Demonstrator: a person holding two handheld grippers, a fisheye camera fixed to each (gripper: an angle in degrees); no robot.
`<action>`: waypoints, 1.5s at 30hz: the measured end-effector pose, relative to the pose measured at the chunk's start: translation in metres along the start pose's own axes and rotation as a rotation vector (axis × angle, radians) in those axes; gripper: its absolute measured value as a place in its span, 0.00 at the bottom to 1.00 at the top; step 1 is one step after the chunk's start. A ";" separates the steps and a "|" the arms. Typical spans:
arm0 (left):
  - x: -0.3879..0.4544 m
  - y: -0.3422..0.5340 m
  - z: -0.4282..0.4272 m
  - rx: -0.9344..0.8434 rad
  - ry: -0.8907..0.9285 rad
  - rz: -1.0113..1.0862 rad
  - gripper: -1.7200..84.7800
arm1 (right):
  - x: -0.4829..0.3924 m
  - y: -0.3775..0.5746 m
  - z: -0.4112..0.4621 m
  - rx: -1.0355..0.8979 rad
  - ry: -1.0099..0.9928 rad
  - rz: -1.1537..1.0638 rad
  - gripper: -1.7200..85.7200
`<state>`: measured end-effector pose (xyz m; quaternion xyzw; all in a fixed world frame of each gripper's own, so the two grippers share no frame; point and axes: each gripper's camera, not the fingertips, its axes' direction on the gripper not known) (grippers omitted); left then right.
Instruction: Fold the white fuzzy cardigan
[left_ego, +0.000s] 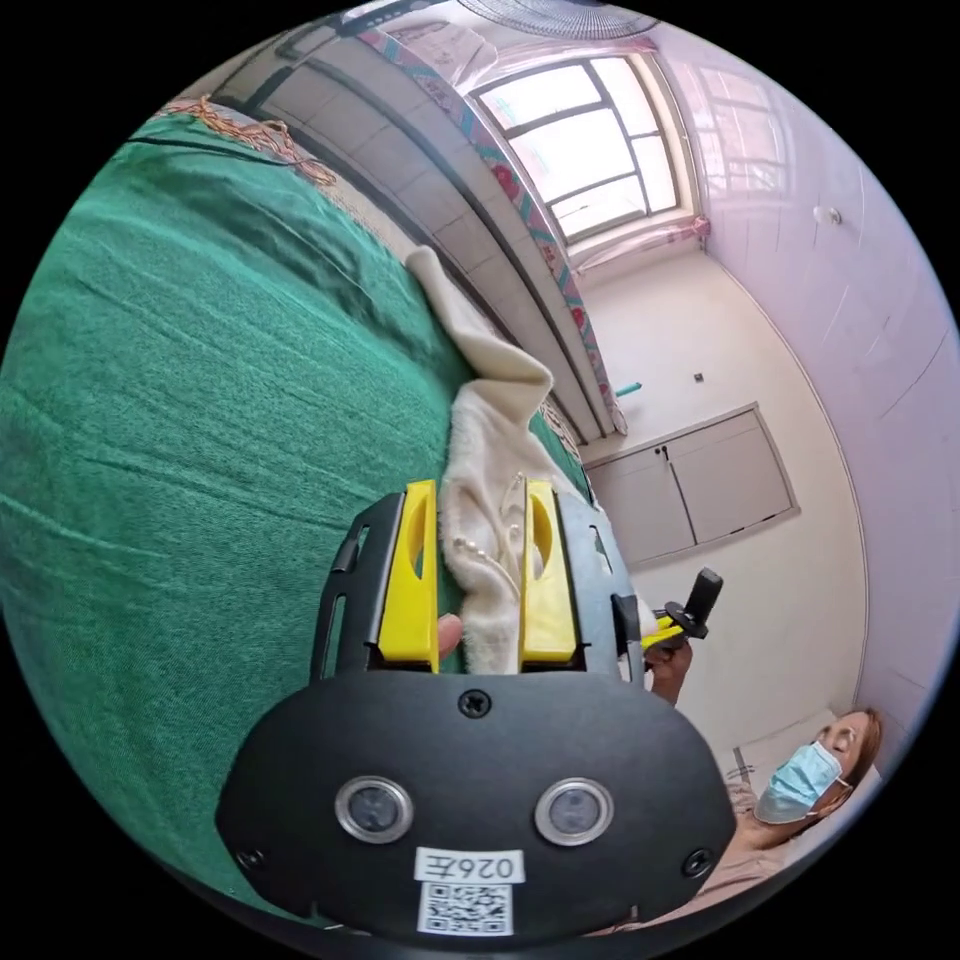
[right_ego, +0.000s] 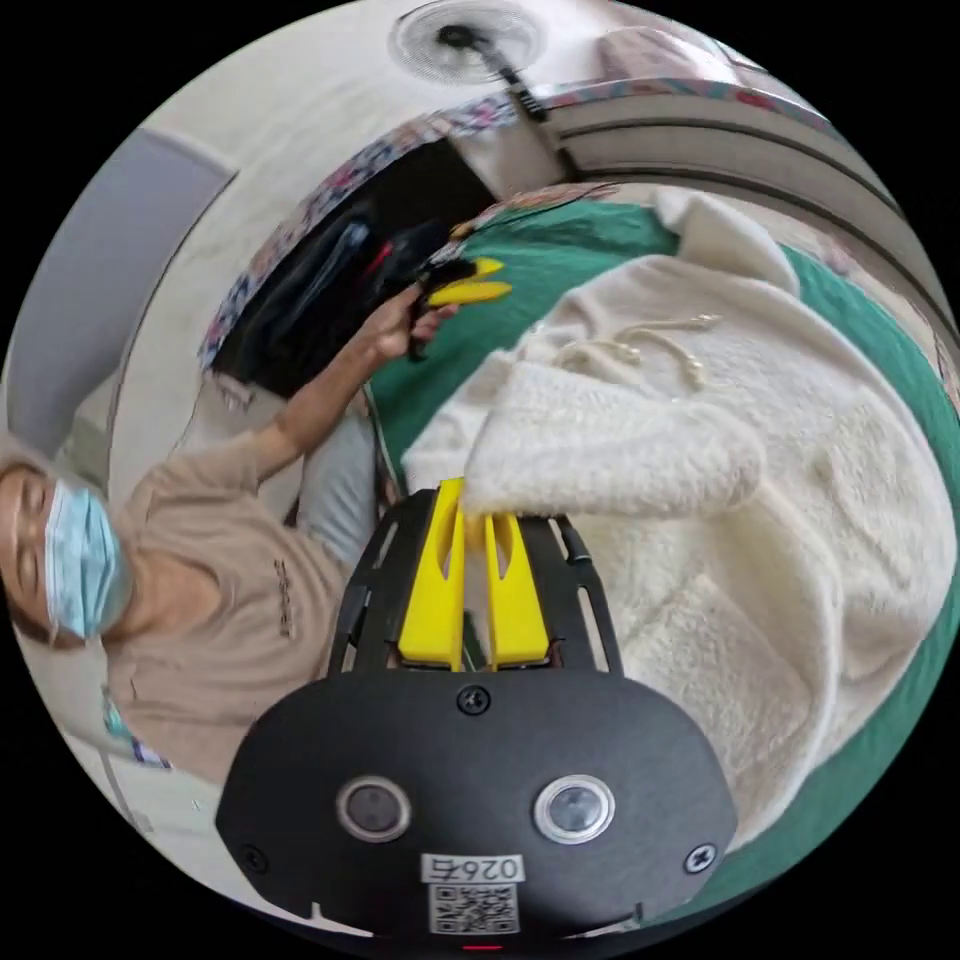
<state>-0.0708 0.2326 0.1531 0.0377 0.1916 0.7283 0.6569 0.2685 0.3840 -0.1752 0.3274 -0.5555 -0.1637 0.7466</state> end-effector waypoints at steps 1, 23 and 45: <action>0.002 -0.001 0.015 -0.048 0.000 0.007 0.19 | -0.017 0.006 0.011 -0.087 0.004 -0.094 0.01; 0.030 0.022 0.148 -0.483 0.129 0.054 0.10 | -0.055 0.087 0.043 -0.437 0.219 -0.074 0.04; -0.034 0.020 -0.010 -0.127 0.235 -0.059 0.06 | -0.077 0.015 -0.067 -0.045 0.212 0.078 0.02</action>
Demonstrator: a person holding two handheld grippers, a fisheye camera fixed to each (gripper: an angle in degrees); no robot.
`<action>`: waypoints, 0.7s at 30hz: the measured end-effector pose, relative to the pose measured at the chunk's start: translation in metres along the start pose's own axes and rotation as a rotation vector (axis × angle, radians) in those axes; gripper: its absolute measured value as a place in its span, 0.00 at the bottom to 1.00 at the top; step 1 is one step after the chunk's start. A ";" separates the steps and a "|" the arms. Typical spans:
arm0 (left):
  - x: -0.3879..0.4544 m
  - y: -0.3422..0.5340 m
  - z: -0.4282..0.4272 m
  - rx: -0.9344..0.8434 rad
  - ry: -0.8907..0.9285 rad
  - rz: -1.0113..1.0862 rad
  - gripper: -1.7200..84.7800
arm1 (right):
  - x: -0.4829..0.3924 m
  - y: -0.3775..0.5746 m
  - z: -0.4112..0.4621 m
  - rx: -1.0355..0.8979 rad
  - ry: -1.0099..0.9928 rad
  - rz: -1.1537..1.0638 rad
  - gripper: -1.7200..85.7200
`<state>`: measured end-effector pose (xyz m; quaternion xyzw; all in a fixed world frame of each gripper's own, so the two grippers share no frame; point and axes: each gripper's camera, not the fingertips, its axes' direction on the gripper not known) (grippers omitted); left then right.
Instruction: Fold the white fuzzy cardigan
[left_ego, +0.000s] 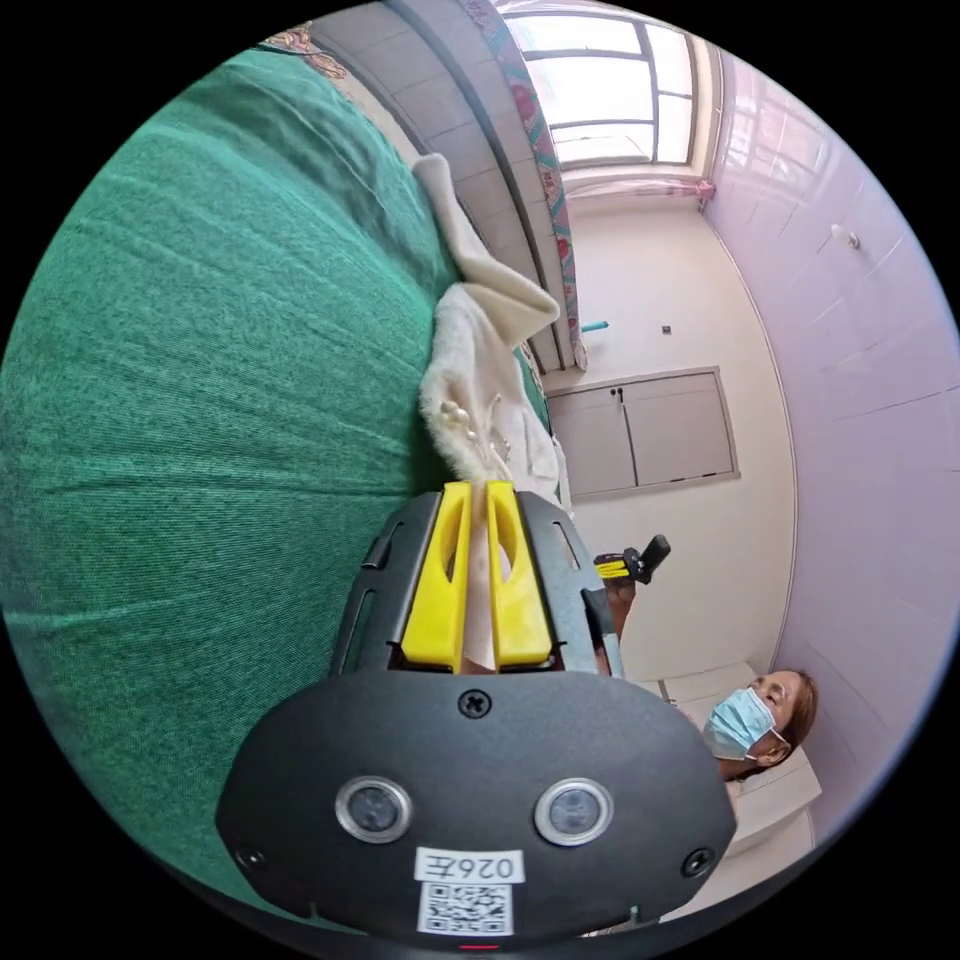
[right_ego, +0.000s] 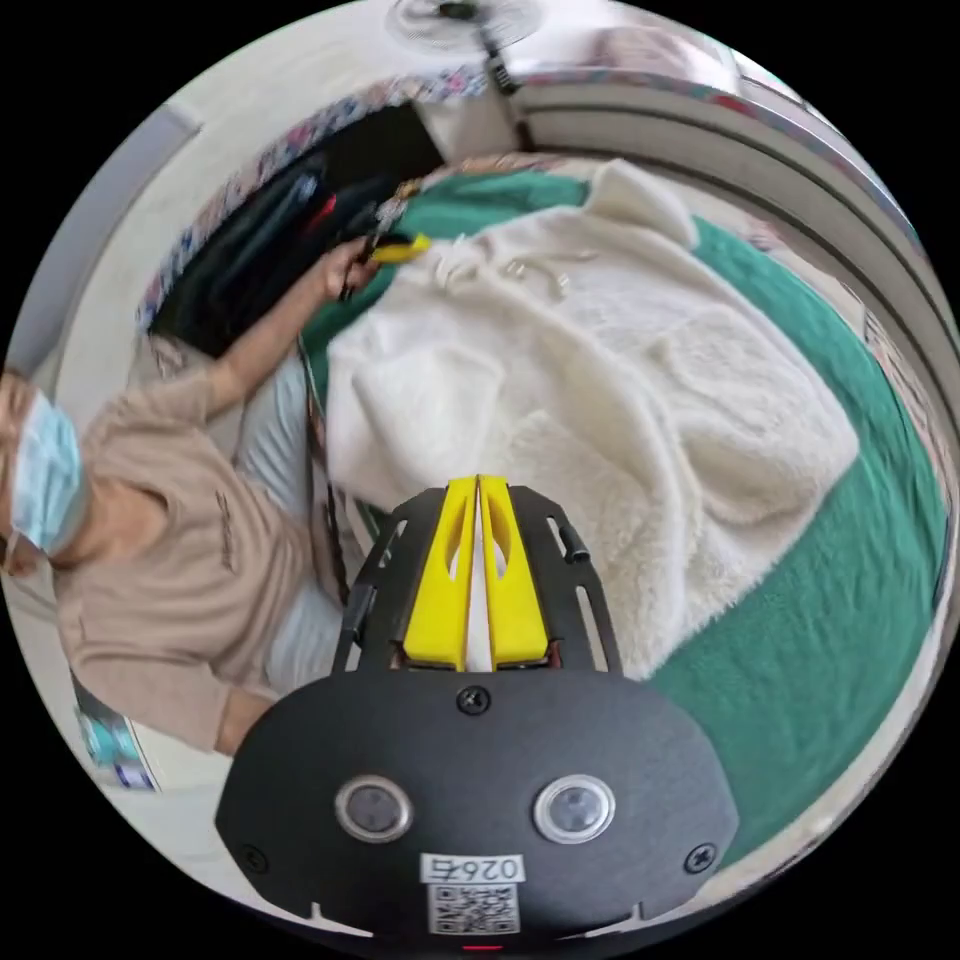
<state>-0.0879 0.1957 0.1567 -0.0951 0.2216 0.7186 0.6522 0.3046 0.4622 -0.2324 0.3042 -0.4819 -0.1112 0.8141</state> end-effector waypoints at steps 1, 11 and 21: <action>0.004 0.002 -0.010 0.069 0.050 0.029 0.08 | 0.018 -0.001 -0.020 0.120 -0.046 0.089 0.03; 0.053 -0.075 0.042 0.045 -0.283 0.257 0.23 | 0.150 -0.037 -0.095 0.534 0.102 0.649 0.09; 0.081 -0.156 0.214 -0.267 -0.825 0.395 0.18 | 0.270 -0.097 -0.081 0.446 0.088 0.855 0.19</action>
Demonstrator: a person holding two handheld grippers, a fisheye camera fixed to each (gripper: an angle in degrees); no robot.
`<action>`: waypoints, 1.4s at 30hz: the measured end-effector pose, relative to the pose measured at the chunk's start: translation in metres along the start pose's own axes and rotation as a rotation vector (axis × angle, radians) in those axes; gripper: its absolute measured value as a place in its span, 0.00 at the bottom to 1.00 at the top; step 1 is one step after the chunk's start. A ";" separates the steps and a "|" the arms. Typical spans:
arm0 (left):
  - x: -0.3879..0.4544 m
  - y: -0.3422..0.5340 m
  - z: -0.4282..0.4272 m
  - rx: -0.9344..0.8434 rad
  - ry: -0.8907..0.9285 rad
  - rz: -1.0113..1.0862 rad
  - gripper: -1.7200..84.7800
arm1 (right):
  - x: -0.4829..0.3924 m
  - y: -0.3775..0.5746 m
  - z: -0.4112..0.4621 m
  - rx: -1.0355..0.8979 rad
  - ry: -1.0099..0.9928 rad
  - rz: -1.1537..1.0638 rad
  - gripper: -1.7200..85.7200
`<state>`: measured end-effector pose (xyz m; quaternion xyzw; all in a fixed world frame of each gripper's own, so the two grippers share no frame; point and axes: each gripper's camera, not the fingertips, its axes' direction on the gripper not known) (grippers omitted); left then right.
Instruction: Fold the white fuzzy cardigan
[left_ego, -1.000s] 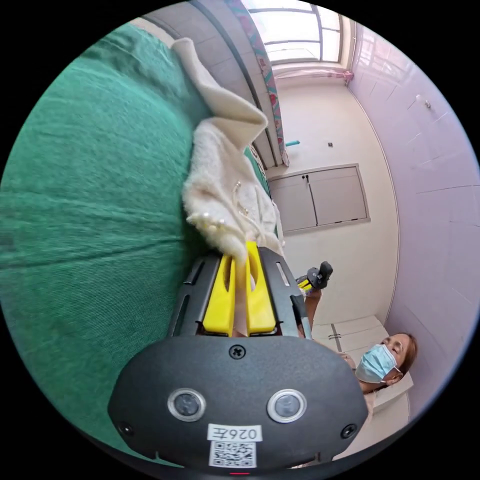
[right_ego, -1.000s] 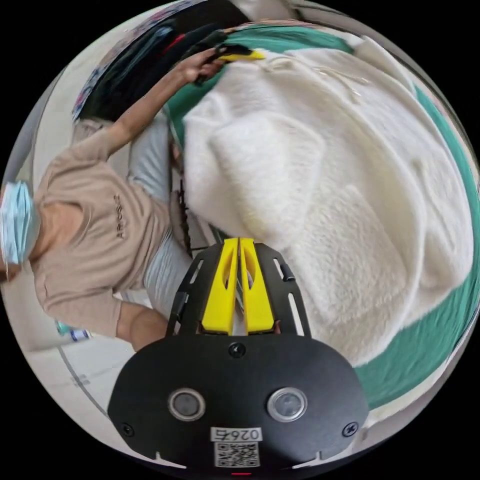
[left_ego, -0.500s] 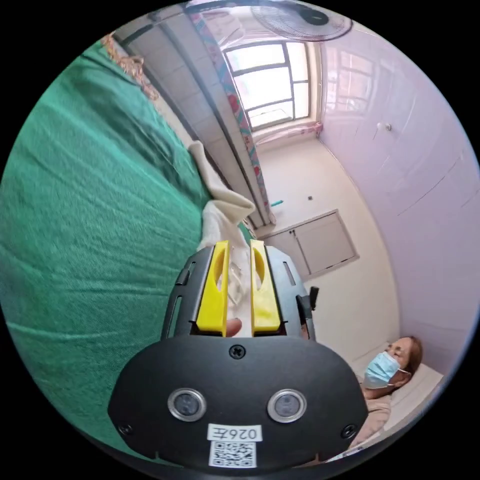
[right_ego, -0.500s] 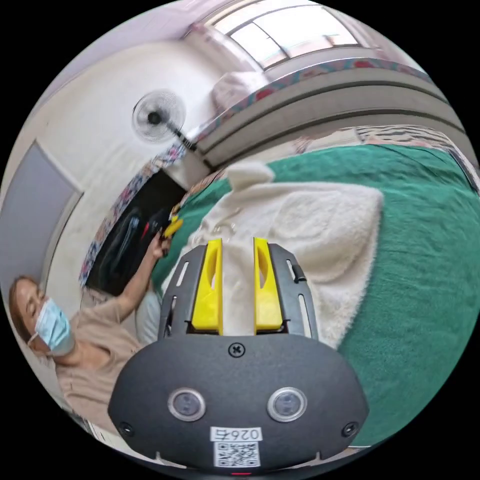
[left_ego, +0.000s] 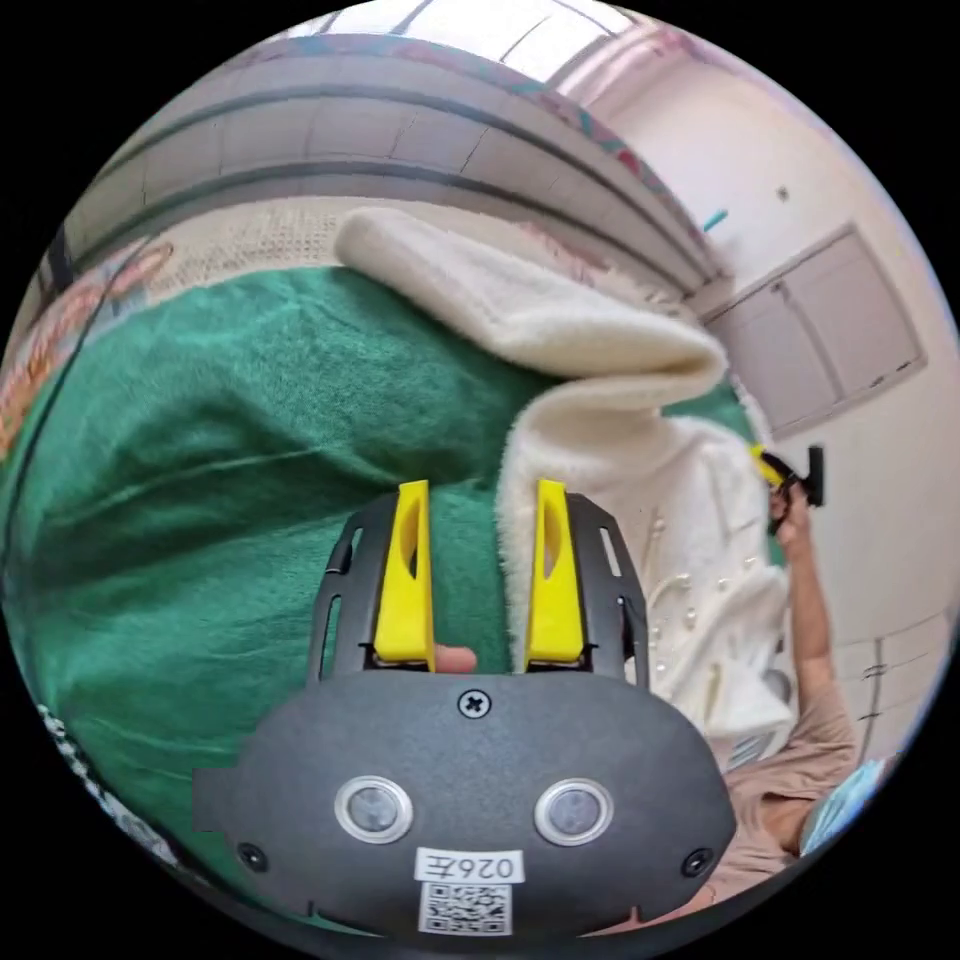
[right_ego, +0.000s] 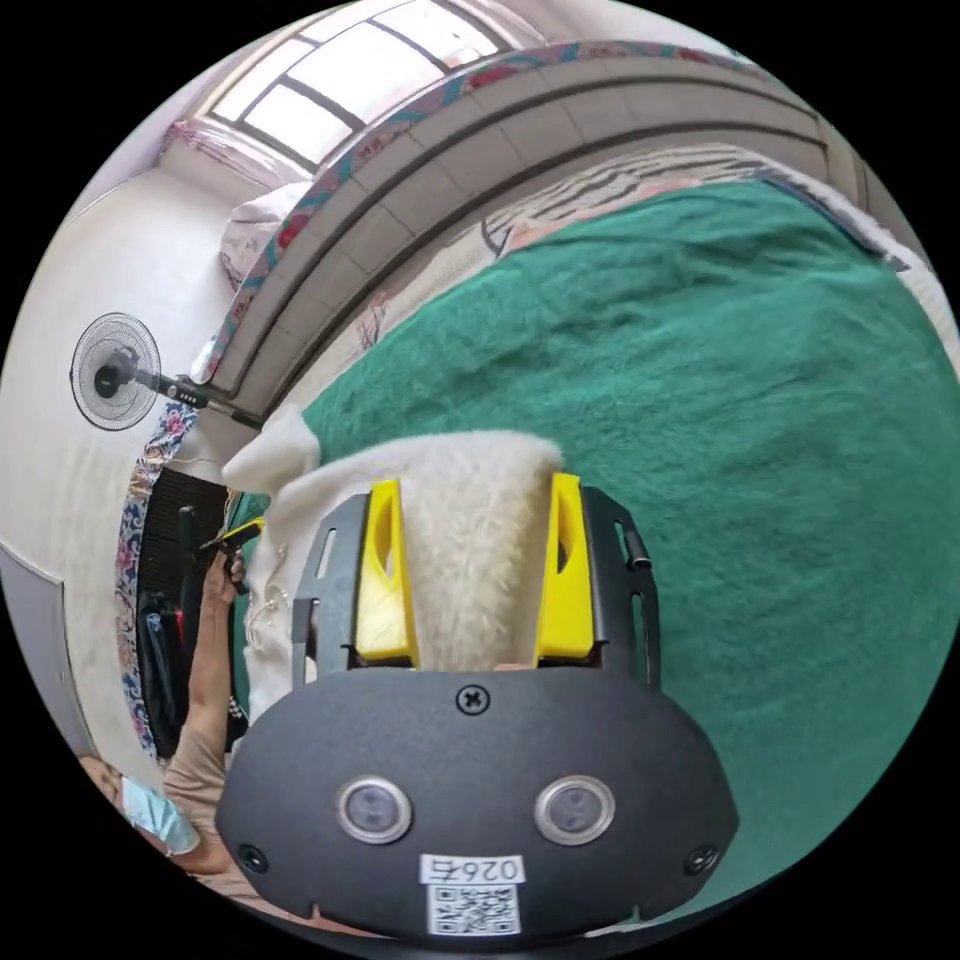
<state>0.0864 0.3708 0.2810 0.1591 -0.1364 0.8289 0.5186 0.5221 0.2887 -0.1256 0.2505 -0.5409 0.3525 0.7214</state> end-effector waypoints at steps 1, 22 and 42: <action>0.013 0.004 0.001 0.010 0.083 0.094 0.14 | -0.012 -0.001 0.004 0.019 -0.001 -0.035 0.18; -0.103 0.061 -0.052 0.380 0.333 -0.212 0.01 | -0.213 -0.026 0.001 0.026 0.326 -0.356 0.09; -0.022 0.302 -0.086 0.269 0.481 -0.270 0.20 | -0.103 0.190 -0.106 -0.249 0.155 -0.252 0.17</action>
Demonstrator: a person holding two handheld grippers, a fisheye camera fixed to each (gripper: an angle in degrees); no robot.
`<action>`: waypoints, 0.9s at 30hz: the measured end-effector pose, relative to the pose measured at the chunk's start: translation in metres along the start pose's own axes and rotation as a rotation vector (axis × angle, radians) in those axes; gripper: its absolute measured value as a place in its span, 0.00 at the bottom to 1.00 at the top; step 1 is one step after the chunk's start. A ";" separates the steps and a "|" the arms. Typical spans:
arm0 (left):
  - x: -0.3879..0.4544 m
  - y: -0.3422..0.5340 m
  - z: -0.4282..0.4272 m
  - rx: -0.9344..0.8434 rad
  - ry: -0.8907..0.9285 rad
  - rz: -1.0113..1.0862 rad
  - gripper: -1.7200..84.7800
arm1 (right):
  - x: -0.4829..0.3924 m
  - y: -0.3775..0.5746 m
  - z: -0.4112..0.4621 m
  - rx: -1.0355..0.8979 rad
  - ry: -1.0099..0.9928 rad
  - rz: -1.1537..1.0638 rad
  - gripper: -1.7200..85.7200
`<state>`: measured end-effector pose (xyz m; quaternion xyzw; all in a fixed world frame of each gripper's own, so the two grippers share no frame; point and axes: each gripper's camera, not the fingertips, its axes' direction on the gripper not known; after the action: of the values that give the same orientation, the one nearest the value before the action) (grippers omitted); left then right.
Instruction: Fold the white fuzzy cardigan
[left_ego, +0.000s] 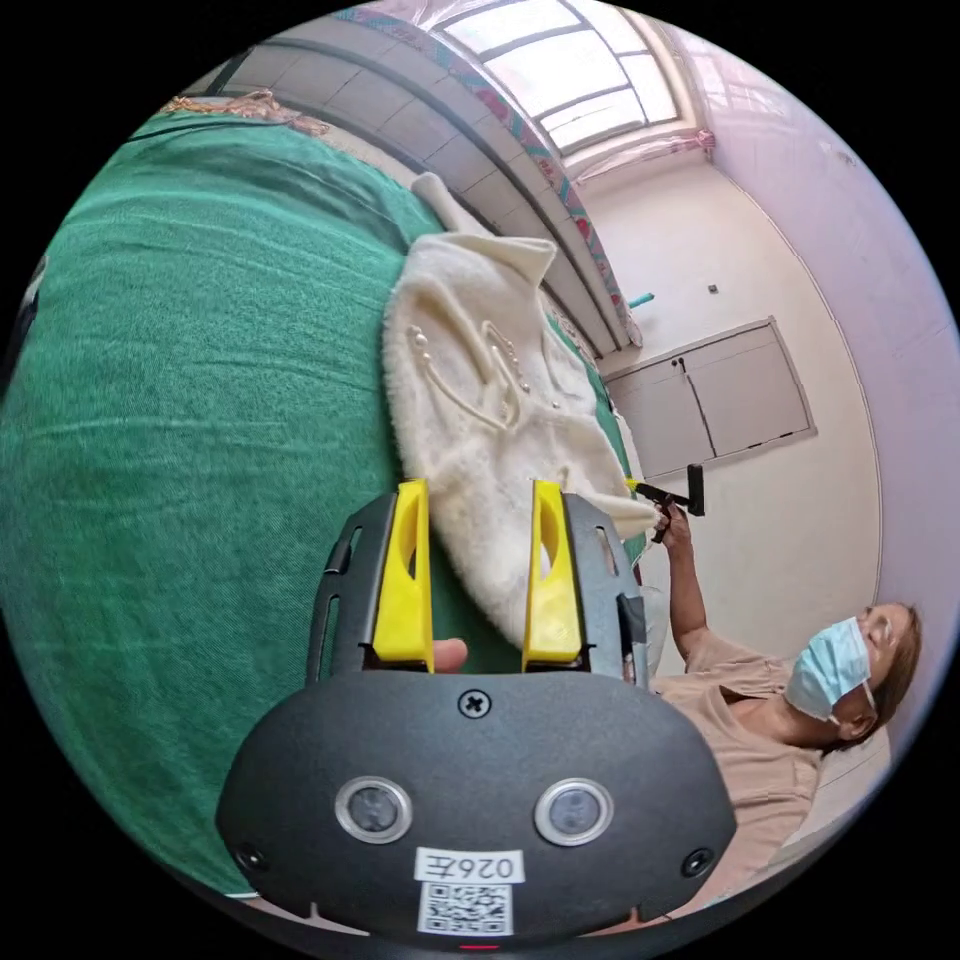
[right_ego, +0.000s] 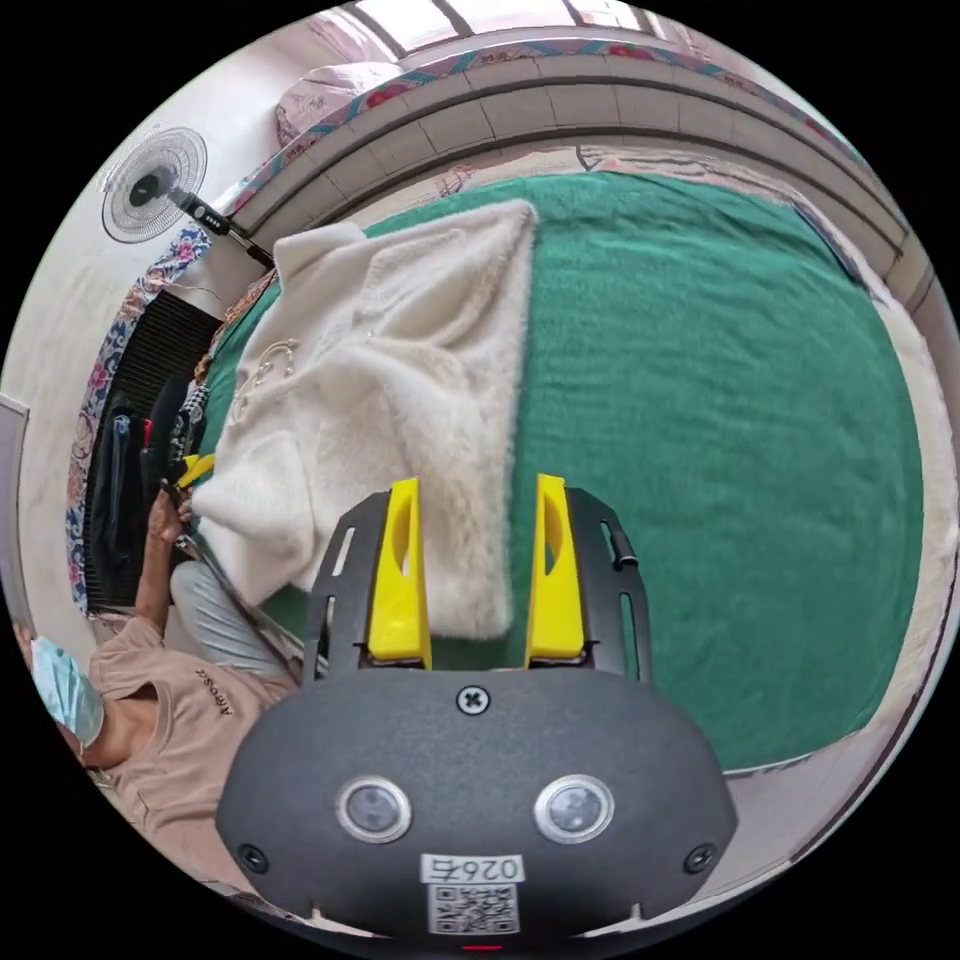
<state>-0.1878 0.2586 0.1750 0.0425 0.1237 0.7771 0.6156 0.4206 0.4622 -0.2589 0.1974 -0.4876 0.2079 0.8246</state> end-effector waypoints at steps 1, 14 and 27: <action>0.009 0.002 0.004 0.005 -0.022 0.023 0.22 | 0.012 0.013 -0.002 -0.012 -0.029 0.034 0.18; -0.008 -0.034 0.001 -0.192 -0.084 0.000 0.02 | -0.005 0.059 0.012 -0.172 -0.081 -0.017 0.01; 0.033 -0.067 -0.059 0.248 0.045 0.080 0.09 | -0.040 0.039 -0.064 0.403 -0.046 -0.029 0.03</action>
<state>-0.1449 0.2965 0.0989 0.1055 0.2309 0.7806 0.5712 0.4290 0.5226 -0.3179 0.3700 -0.4521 0.2849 0.7600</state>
